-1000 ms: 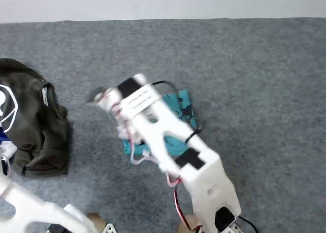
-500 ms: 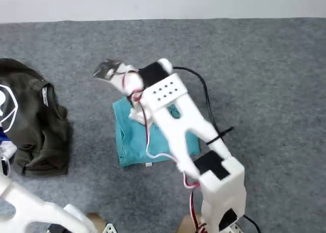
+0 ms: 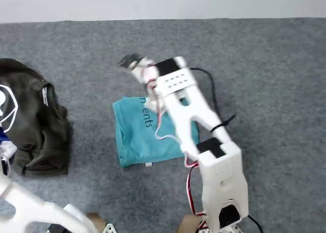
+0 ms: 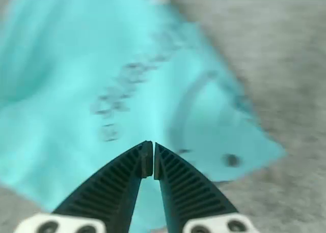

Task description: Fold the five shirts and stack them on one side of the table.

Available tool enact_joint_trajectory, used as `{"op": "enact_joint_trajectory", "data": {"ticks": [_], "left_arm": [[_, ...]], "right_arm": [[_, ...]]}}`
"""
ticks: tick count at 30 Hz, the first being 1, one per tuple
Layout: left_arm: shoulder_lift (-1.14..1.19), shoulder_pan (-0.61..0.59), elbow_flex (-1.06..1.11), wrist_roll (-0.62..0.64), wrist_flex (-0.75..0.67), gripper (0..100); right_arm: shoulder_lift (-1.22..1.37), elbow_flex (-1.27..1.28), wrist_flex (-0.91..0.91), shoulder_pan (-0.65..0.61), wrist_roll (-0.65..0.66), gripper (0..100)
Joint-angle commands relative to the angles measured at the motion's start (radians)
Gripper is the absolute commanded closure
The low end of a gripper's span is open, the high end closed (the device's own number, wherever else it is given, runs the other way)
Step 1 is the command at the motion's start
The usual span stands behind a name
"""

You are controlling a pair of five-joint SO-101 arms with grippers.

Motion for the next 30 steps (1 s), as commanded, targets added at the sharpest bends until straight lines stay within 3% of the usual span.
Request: {"op": "enact_joint_trajectory", "data": {"ticks": [1, 13, 17, 24, 30], "left_arm": [[-0.021, -0.002, -0.002, -0.002, -0.008, 99], [-0.021, -0.002, -0.004, -0.002, -0.003, 99], [-0.021, 0.0, -0.004, -0.002, -0.003, 99], [-0.021, 0.0, -0.004, -0.002, -0.003, 99], [-0.021, -0.002, -0.004, -0.002, -0.002, 99]], "right_arm": [[-0.008, -0.014, -0.067, 0.087, 0.012, 99.0], [0.15, -0.057, -0.11, 0.278, 0.095, 99.0], [0.133, -0.11, -0.081, 0.288, 0.095, 99.0], [0.102, -0.298, 0.105, 0.116, 0.089, 99.0], [0.108, -0.351, 0.125, -0.058, 0.087, 99.0]]}}
